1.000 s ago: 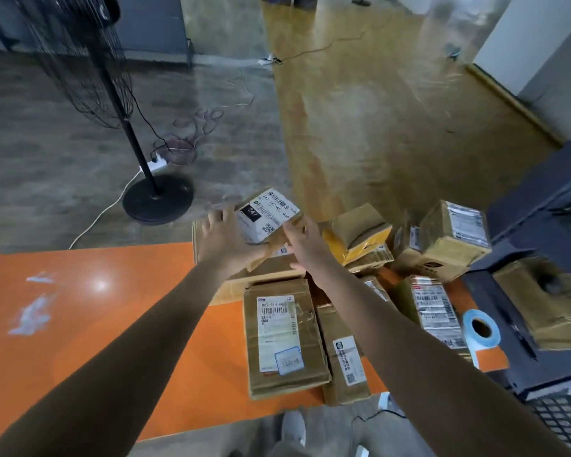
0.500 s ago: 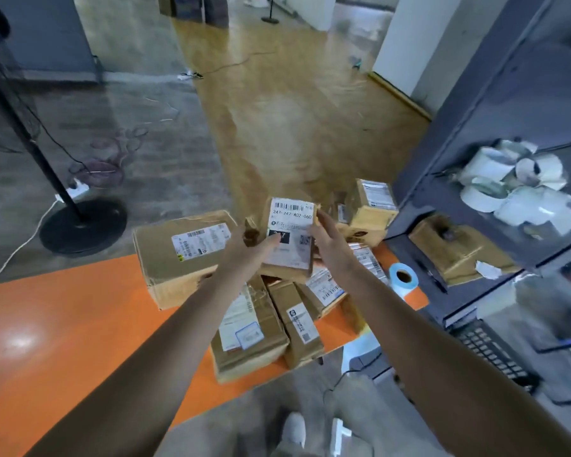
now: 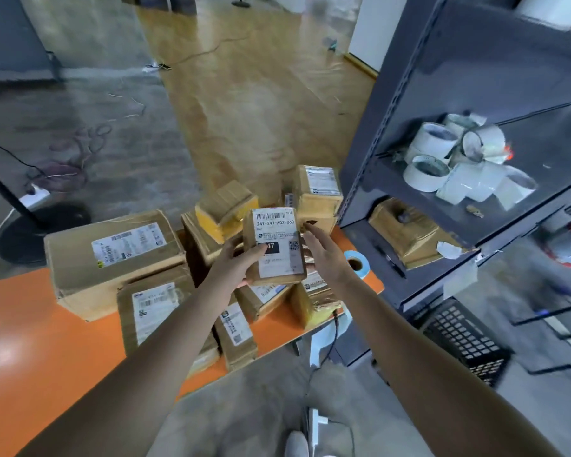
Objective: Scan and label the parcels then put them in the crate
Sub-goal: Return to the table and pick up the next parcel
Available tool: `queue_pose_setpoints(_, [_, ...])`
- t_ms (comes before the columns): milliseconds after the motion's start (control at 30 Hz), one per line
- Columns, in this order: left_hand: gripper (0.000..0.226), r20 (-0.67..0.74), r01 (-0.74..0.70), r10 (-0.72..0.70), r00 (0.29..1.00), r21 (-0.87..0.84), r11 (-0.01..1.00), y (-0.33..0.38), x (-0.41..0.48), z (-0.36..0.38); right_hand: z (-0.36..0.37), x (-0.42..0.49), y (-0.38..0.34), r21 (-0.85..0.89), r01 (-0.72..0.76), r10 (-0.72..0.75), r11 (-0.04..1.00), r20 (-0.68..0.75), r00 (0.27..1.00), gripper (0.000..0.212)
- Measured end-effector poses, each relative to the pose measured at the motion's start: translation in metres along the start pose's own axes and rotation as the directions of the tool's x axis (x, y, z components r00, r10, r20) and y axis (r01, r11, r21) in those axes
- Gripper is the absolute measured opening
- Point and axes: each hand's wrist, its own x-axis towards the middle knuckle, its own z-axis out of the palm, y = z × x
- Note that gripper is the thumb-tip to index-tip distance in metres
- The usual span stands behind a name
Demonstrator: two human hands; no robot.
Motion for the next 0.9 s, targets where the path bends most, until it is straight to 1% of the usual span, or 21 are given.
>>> queue_pose_setpoints(33, [0.055,-0.012,0.004,-0.004,1.000,-0.012,1.000,-0.003,0.002,0.008,-0.010,0.003,0.007,-0.015,-0.018,0.018,1.000,-0.015,1.000,0.050])
queue_pose_setpoints(100, [0.057,-0.041,-0.004,0.004,0.999,-0.007,1.000,-0.011,0.005,0.020,-0.028,0.009,0.019,-0.025,-0.059,0.059,0.998,-0.028,0.998,0.026])
queue_pose_setpoints(133, [0.059,-0.063,-0.011,0.011,0.998,-0.002,1.000,-0.015,0.007,0.025,-0.036,0.011,0.026,-0.032,-0.067,0.066,0.997,-0.026,0.997,0.020])
queue_pose_setpoints(167, [0.061,-0.086,-0.013,0.013,0.996,0.003,1.000,-0.018,0.009,0.029,-0.042,0.014,0.033,-0.035,-0.091,0.090,0.995,-0.030,0.996,0.024])
queue_pose_setpoints(233, [0.064,-0.116,-0.009,0.009,0.993,-0.001,1.000,-0.023,0.011,0.037,-0.052,0.021,0.049,-0.049,-0.170,0.169,0.984,-0.038,0.985,0.048])
queue_pose_setpoints(267, [0.065,-0.126,-0.014,0.014,0.992,0.001,1.000,-0.024,0.012,0.040,-0.057,0.024,0.055,-0.069,-0.200,0.198,0.977,-0.033,0.980,0.052])
queue_pose_setpoints(367, [0.073,-0.166,-0.019,0.020,0.986,0.009,1.000,-0.029,0.016,0.047,-0.066,0.032,0.075,-0.102,-0.305,0.307,0.947,0.009,0.952,0.046])
queue_pose_setpoints(433, [0.082,-0.187,-0.019,0.022,0.982,0.017,1.000,-0.032,0.017,0.049,-0.067,0.036,0.083,-0.106,-0.354,0.359,0.929,0.034,0.933,0.050])
queue_pose_setpoints(500, [0.097,-0.195,-0.006,0.011,0.981,0.026,1.000,-0.035,0.017,0.052,-0.066,0.043,0.090,-0.100,-0.390,0.397,0.915,0.066,0.915,0.054])
queue_pose_setpoints(533, [0.099,-0.205,-0.008,0.014,0.979,0.032,0.999,-0.037,0.018,0.055,-0.066,0.047,0.093,-0.114,-0.418,0.427,0.901,0.078,0.901,0.058])
queue_pose_setpoints(633, [0.092,-0.202,-0.026,0.028,0.979,0.012,1.000,-0.042,0.016,0.057,-0.062,0.048,0.093,-0.163,-0.472,0.489,0.866,0.084,0.868,0.065])
queue_pose_setpoints(733, [0.084,-0.222,-0.018,0.015,0.975,-0.009,1.000,-0.048,0.021,0.061,-0.053,0.059,0.105,-0.186,-0.482,0.509,0.857,0.150,0.848,0.065])
queue_pose_setpoints(833, [0.079,-0.215,-0.023,0.018,0.976,-0.020,1.000,-0.054,0.024,0.061,-0.042,0.073,0.127,-0.117,-0.510,0.522,0.852,0.141,0.841,0.076])
queue_pose_setpoints(900, [0.081,-0.208,-0.020,0.017,0.978,-0.011,1.000,-0.054,0.025,0.060,-0.038,0.074,0.129,-0.099,-0.510,0.519,0.855,0.138,0.843,0.072])
